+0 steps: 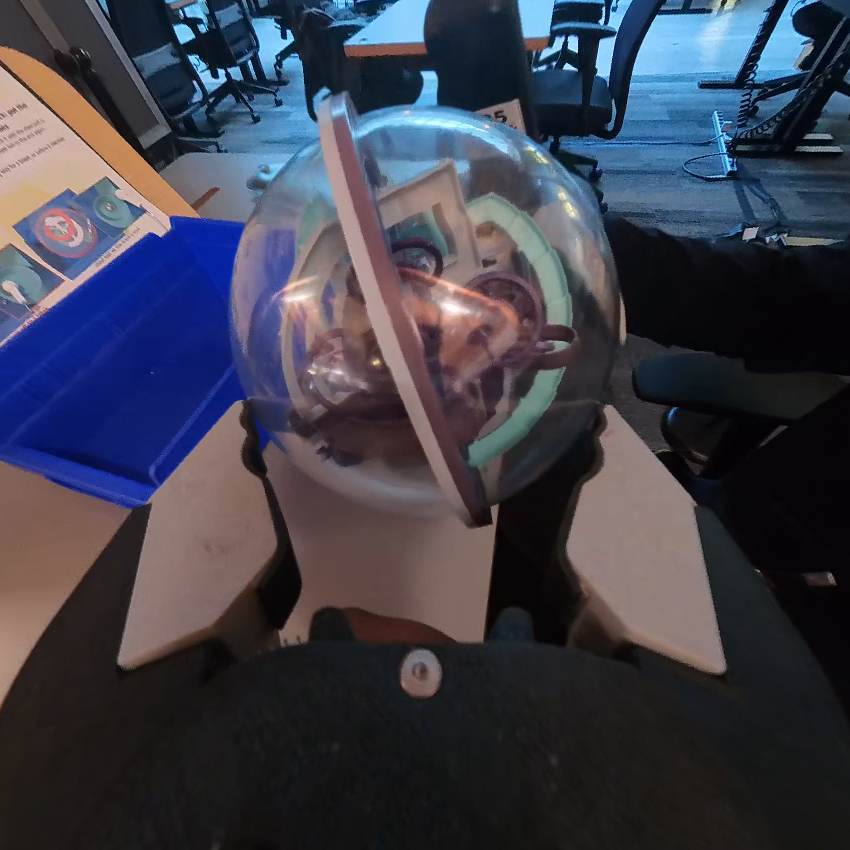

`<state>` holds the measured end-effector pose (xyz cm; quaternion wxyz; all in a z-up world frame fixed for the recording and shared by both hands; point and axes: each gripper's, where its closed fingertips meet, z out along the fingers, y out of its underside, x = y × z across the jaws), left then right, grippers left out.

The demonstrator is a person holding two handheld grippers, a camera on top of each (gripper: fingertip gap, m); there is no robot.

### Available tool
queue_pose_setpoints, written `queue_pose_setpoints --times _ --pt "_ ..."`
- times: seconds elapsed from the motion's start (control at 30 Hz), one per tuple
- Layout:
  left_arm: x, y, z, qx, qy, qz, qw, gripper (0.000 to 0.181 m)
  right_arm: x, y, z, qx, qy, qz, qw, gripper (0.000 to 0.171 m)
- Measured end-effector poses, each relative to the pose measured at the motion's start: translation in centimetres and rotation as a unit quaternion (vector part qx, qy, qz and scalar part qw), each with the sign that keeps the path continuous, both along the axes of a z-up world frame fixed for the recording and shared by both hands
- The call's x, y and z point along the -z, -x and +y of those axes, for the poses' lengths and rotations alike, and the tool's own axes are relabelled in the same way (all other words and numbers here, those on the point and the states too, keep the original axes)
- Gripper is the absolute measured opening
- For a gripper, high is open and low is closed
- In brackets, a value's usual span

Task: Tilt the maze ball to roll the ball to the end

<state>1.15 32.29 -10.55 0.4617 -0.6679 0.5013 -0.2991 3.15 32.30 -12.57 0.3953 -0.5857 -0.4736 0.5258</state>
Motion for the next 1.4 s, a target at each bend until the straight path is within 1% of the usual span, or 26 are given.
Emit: queue_pose_setpoints --times 0.1,0.2,0.3,0.4,0.6,0.8,0.93,1.17,1.27,1.4 --pt "0.9 0.3 -0.2 -0.001 0.007 0.0 1.0 0.138 1.3 0.4 -0.3 -0.006 0.013 0.001 1.0 0.157" --pt "1.1 0.4 -0.4 -0.002 0.004 -0.001 1.0 0.138 2.1 0.7 -0.6 -0.018 0.022 0.01 1.0 0.157" --pt "1.6 0.6 -0.4 -0.004 -0.015 0.017 1.0 0.138 2.7 0.9 -0.6 -0.022 0.004 0.016 1.0 0.157" --pt "2.6 0.9 -0.4 0.001 -0.041 0.046 0.998 0.138 3.6 1.2 -0.4 -0.014 -0.034 0.008 0.999 0.157" --pt "5.9 1.9 -0.3 0.02 -0.081 0.105 0.991 0.137 6.4 1.6 0.0 0.025 -0.104 -0.037 0.994 0.157" --pt "7.7 2.6 -0.3 0.054 -0.115 0.121 0.985 0.138 8.0 1.9 0.0 0.078 -0.152 -0.081 0.982 0.158" --pt "8.0 2.9 0.5 0.076 -0.125 0.114 0.983 0.138 9.2 2.0 0.8 0.098 -0.14 -0.126 0.977 0.157" --pt "8.5 3.4 1.3 0.13 -0.118 0.108 0.979 0.138 10.8 1.8 1.2 0.108 -0.128 -0.179 0.969 0.146" --pt "9.0 3.5 1.4 0.151 -0.123 0.126 0.973 0.138 11.8 1.6 1.2 0.112 -0.136 -0.213 0.961 0.145" --pt "8.9 3.4 1.4 0.166 -0.123 0.133 0.969 0.137 11.8 1.4 1.4 0.118 -0.148 -0.22 0.957 0.143"
